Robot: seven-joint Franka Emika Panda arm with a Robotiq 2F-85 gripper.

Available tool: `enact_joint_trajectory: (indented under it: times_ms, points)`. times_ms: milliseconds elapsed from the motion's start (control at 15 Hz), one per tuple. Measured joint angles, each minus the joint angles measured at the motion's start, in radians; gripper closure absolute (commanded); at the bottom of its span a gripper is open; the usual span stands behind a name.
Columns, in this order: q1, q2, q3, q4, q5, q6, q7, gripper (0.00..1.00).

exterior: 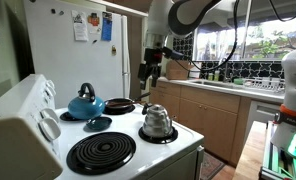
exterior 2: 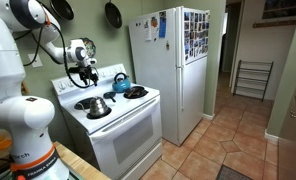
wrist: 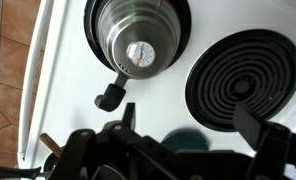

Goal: Pick up the silver kettle and put it on the bottom left cooker on the stove

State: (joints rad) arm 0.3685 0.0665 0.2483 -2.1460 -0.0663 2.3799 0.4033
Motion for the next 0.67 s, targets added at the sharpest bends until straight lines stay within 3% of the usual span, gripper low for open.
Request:
enact_joint_trajectory:
  times_ms: [400,667]
  points:
    - [0.001,0.006,0.044,0.124,0.052,-0.178,-0.105,0.00]
    - [-0.001,0.007,0.046,0.132,0.052,-0.183,-0.109,0.00]
